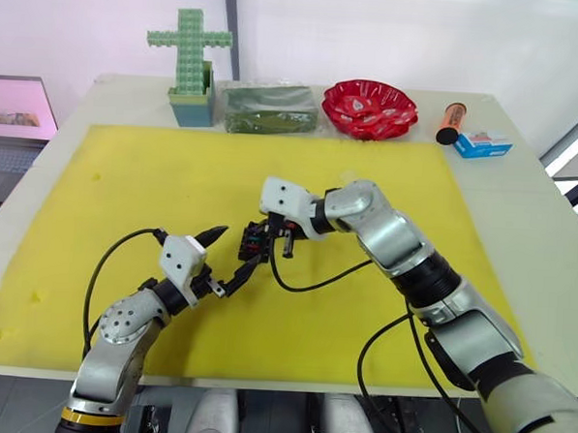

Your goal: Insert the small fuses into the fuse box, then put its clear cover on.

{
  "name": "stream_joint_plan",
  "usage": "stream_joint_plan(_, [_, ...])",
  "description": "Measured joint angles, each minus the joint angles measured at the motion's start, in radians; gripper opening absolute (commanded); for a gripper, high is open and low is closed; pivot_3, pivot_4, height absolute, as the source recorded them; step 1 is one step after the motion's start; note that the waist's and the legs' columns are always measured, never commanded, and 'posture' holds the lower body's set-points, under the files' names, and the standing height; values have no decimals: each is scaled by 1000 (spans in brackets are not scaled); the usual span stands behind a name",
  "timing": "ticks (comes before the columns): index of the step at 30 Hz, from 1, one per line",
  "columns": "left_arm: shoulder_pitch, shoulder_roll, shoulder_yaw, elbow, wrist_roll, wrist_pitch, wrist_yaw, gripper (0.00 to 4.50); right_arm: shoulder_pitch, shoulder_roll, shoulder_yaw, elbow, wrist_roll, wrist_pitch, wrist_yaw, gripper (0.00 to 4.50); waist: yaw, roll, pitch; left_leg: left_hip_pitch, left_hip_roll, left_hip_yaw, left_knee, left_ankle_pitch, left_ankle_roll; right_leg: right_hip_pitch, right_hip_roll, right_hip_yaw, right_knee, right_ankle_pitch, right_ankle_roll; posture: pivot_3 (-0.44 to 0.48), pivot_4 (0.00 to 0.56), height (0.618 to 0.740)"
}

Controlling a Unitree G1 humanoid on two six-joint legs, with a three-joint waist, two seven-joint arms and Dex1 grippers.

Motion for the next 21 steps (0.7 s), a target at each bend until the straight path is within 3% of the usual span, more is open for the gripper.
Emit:
stream_joint_plan(7, [0,0,0,0,0,0,-1,4500,0,0,-1,0,0,0,0,23,0,0,0,0,0,0,0,0,0,0,0,0,0,0,0,0,150,740])
stream_joint_plan(8, [-1,0,0,0,0,0,-1,4500,0,0,-1,0,0,0,0,528,0,0,0,0,0,0,0,0,0,0,0,0,0,0,0,0,150,740])
stream_joint_plan(10, [-1,0,0,0,0,0,-1,4500,1,0,-1,9,-6,1,-2,1053,0,0,0,0,0,0,0,0,0,0,0,0,0,0,0,0,150,740])
stream_joint_plan(21, [-1,0,-1,0,1,0,0,4500,1,6,-25,10,5,15,-3,1053,0,0,0,0,0,0,0,0,0,0,0,0,0,0,0,0,150,740])
